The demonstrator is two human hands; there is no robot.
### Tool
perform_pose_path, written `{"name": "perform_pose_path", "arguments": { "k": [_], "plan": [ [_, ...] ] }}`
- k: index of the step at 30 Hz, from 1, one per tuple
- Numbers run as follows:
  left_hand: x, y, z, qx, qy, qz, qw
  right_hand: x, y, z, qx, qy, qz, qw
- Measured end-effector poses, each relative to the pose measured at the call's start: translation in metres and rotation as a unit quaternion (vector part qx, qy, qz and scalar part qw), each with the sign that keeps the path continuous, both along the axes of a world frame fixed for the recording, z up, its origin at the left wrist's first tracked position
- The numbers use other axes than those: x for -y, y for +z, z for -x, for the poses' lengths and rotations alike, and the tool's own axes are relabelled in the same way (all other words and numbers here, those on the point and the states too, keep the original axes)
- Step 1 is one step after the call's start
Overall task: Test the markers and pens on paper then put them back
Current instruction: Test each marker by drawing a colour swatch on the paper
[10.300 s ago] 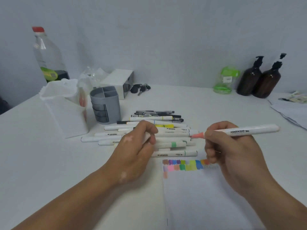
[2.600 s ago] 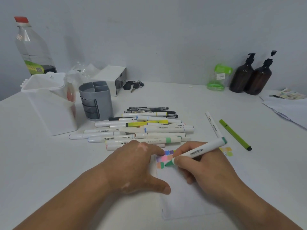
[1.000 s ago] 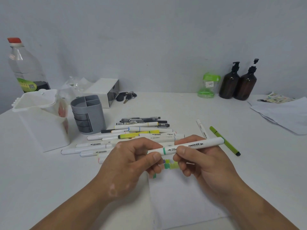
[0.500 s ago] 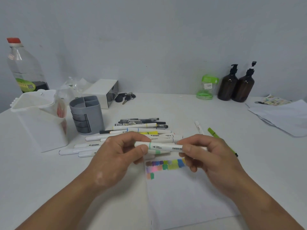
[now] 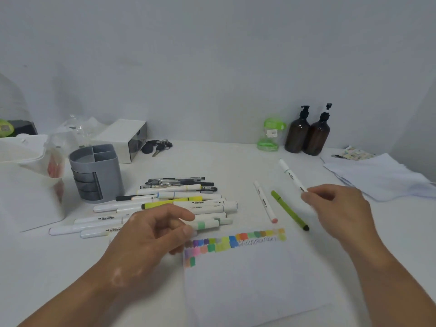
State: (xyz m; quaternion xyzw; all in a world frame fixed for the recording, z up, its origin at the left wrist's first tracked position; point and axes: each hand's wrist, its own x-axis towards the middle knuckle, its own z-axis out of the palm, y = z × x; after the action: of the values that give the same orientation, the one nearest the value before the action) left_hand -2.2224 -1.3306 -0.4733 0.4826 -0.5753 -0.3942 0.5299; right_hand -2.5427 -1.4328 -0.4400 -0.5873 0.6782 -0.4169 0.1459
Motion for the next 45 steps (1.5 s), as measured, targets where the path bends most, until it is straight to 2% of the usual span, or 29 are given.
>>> {"name": "perform_pose_path", "arguments": {
  "k": [6, 9, 14, 16, 18, 20, 22, 24, 37, 39, 41, 43, 45],
  "plan": [
    [-0.001, 0.002, 0.003, 0.007, 0.001, 0.000, 1.000, 0.030, -0.027, 0.026, -0.134, -0.041, -0.096, 0.985],
    [0.003, -0.002, -0.005, 0.020, 0.019, 0.005, 1.000, 0.033, -0.038, 0.020, -0.139, -0.038, -0.127, 0.981],
    [0.006, -0.005, -0.009, -0.007, 0.029, 0.009, 1.000, 0.029, -0.038, 0.017, -0.153, -0.038, -0.123, 0.980],
    [0.006, -0.006, -0.010, -0.005, 0.030, 0.011, 0.999, 0.024, -0.032, 0.014, -0.157, -0.044, -0.084, 0.983],
    [0.006, -0.006, -0.009, -0.009, 0.032, 0.009, 0.999, 0.016, -0.023, -0.001, -0.165, -0.023, 0.017, 0.986],
    [0.007, -0.005, -0.009, -0.012, 0.034, 0.011, 0.999, 0.001, -0.015, -0.032, -0.152, 0.089, 0.099, 0.979],
    [0.007, -0.005, -0.009, -0.010, 0.036, 0.010, 0.999, -0.014, -0.017, -0.067, -0.148, 0.239, 0.094, 0.955],
    [0.007, -0.005, -0.011, -0.016, 0.039, 0.009, 0.999, -0.022, -0.027, -0.095, -0.176, 0.326, 0.063, 0.927],
    [0.006, 0.000, -0.010, -0.045, 0.029, 0.013, 0.998, -0.031, -0.045, -0.132, -0.303, 0.313, 0.153, 0.887],
    [0.003, 0.003, -0.012, -0.045, 0.005, 0.017, 0.999, -0.033, -0.040, -0.127, -0.276, 0.305, 0.146, 0.900],
    [-0.001, 0.006, -0.013, -0.036, -0.047, 0.016, 0.998, -0.035, -0.035, -0.119, -0.201, 0.286, 0.124, 0.929],
    [-0.005, 0.009, -0.010, -0.003, -0.086, 0.005, 0.996, -0.039, -0.031, -0.113, -0.076, 0.275, 0.073, 0.956],
    [-0.006, 0.008, -0.005, 0.058, -0.073, 0.008, 0.996, -0.046, -0.027, -0.114, 0.089, 0.306, -0.012, 0.948]
  ]
}}
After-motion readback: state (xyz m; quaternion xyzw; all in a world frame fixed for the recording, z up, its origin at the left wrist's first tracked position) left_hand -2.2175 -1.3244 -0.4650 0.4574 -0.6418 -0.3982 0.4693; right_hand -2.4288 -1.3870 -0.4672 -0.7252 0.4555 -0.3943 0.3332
